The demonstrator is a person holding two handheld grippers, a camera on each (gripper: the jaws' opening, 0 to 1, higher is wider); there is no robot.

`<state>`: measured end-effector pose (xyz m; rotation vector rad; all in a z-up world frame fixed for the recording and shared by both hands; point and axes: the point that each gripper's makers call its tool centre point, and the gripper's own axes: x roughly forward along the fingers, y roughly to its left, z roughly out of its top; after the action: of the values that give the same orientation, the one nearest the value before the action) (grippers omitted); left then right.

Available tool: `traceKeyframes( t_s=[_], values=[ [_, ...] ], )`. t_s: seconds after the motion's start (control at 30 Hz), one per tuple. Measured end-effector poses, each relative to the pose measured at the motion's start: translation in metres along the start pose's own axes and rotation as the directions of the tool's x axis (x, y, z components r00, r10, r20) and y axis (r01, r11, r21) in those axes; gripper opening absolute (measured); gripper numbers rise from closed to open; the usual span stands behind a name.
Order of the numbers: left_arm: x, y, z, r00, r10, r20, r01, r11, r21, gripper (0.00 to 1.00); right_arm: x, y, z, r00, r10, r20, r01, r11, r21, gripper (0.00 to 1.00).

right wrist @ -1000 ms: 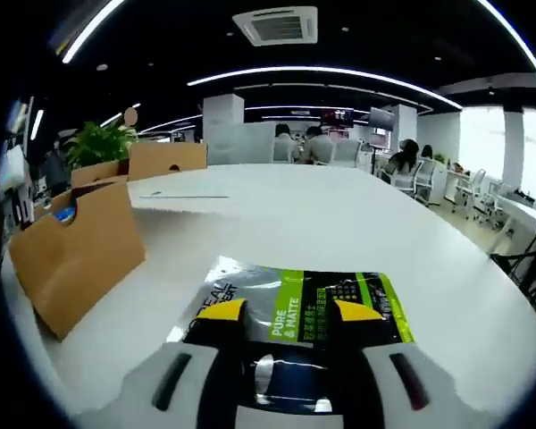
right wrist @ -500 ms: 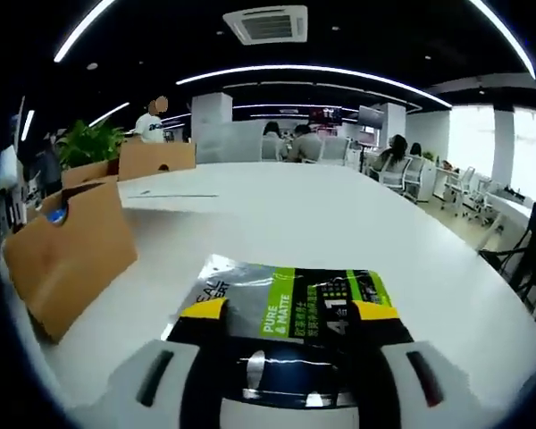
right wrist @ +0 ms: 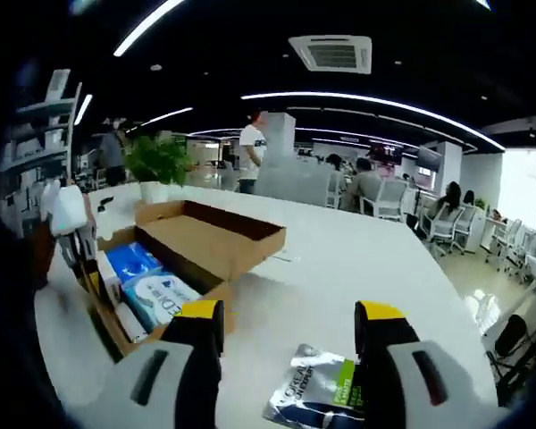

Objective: Operate the shoe box by opening the lid, removing the specified soft item, and placing it in the target area until the item is outside and the box remains undamaged.

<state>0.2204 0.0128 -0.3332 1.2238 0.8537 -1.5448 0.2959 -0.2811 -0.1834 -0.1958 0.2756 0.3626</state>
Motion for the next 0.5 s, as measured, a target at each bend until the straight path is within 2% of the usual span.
traceKeyframes(
  t_s=[0.07, 0.1, 0.13, 0.2, 0.27, 0.3, 0.33, 0.37, 0.4, 0.47, 0.5],
  values=[
    [0.0, -0.001, 0.0, 1.0, -0.001, 0.0, 0.001, 1.0, 0.0, 0.03, 0.008, 0.028, 0.016, 0.994, 0.102, -0.034, -0.105, 0.989, -0.102, 0.6],
    [0.0, -0.001, 0.0, 1.0, 0.0, 0.001, 0.0, 1.0, -0.001, 0.03, 0.012, 0.039, 0.021, 0.989, 0.138, -0.055, -0.145, 0.979, -0.146, 0.61],
    [0.0, -0.001, 0.0, 1.0, 0.0, 0.001, 0.0, 1.0, -0.001, 0.03, 0.013, 0.042, 0.022, 0.987, 0.146, -0.066, -0.155, 0.974, -0.163, 0.63],
    [0.0, -0.002, 0.0, 1.0, 0.0, 0.0, 0.0, 1.0, -0.003, 0.03, 0.023, 0.064, 0.024, 0.96, 0.22, -0.174, -0.262, 0.923, -0.283, 0.64],
    [0.0, -0.002, 0.0, 1.0, 0.001, -0.001, -0.001, 1.0, -0.003, 0.03, 0.028, 0.075, 0.024, 0.937, 0.254, -0.239, -0.327, 0.88, -0.345, 0.65],
    [0.0, -0.003, 0.0, 1.0, 0.001, -0.002, -0.001, 1.0, -0.004, 0.03, 0.032, 0.082, 0.024, 0.92, 0.271, -0.284, -0.367, 0.852, -0.373, 0.66],
    [0.0, -0.003, 0.0, 1.0, 0.001, -0.001, -0.001, 1.0, -0.004, 0.03, 0.034, 0.086, 0.023, 0.91, 0.287, -0.301, -0.391, 0.836, -0.385, 0.66],
    [0.0, -0.003, 0.0, 1.0, -0.001, 0.001, 0.001, 1.0, -0.005, 0.03, 0.037, 0.093, 0.021, 0.886, 0.309, -0.346, -0.436, 0.809, -0.394, 0.67],
    [0.0, -0.003, 0.0, 1.0, -0.002, 0.002, 0.002, 1.0, -0.007, 0.03, 0.04, 0.094, 0.019, 0.873, 0.306, -0.379, -0.45, 0.804, -0.388, 0.67],
    [0.0, -0.003, 0.0, 1.0, -0.003, 0.002, 0.003, 1.0, -0.008, 0.03, 0.046, 0.1, 0.015, 0.842, 0.316, -0.437, -0.504, 0.75, -0.429, 0.67],
    [0.001, -0.003, 0.0, 1.0, -0.002, 0.003, 0.002, 1.0, -0.008, 0.03, 0.048, 0.102, 0.012, 0.825, 0.315, -0.469, -0.526, 0.732, -0.434, 0.67]
  ],
)
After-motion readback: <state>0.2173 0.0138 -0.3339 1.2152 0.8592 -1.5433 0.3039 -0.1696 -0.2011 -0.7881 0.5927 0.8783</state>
